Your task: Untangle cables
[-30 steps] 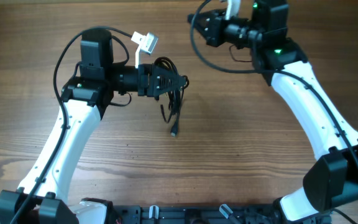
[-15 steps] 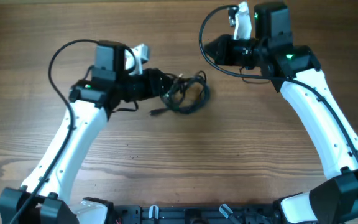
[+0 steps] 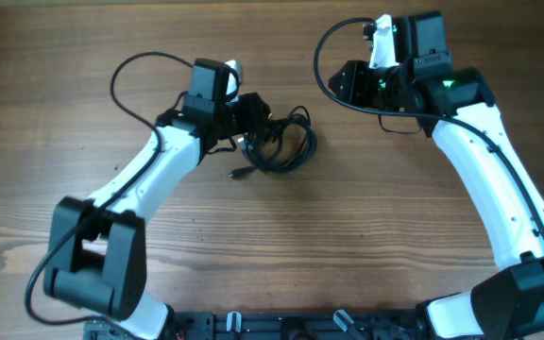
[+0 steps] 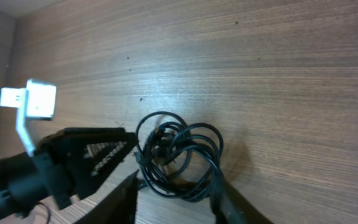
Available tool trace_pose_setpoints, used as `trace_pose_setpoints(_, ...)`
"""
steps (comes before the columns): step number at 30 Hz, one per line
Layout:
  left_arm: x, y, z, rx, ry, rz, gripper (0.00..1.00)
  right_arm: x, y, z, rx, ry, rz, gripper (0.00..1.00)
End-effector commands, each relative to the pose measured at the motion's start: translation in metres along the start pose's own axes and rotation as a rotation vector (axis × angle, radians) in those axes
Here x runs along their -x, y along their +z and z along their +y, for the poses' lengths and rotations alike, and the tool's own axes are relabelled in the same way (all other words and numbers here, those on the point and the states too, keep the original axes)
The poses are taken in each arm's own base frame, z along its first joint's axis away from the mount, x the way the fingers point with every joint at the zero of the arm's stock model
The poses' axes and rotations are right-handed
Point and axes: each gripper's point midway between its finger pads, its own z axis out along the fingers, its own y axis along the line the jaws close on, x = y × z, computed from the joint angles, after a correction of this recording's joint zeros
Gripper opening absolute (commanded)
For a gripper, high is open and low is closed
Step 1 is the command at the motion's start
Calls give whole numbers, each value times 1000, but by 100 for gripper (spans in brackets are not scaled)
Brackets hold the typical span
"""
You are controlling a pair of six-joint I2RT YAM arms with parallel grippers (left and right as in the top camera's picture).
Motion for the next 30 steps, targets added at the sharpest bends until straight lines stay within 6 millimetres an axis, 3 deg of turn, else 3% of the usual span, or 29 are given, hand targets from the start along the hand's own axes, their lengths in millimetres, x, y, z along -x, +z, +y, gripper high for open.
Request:
trace_pose_setpoints(1,-24,21,-17,-24,120,62,52,3,-5,-1,-19,-10,-17,44)
trace_pose_setpoints(4,-41,29,-12,40,147,96,51,3,-4,-2,-23,-10,-19,46)
trace_pose_setpoints(8,-46,30,2,146,169,89,51,3,-4,-3,-26,-9,-19,48)
trace_pose_setpoints(15,-47,33,-1,137,199,91,50,1,-4,-3,-29,-6,-11,48)
trace_pose_setpoints(19,-51,35,-14,110,224,88,48,2,-4,-3,-29,-7,-12,48)
trace_pose_setpoints(25,-47,39,-30,77,255,44,48,1,-4,-3,-29,-7,-12,49)
trace_pose_setpoints(30,-36,45,-18,144,259,-12,47,1,-4,-3,-29,-7,-11,49)
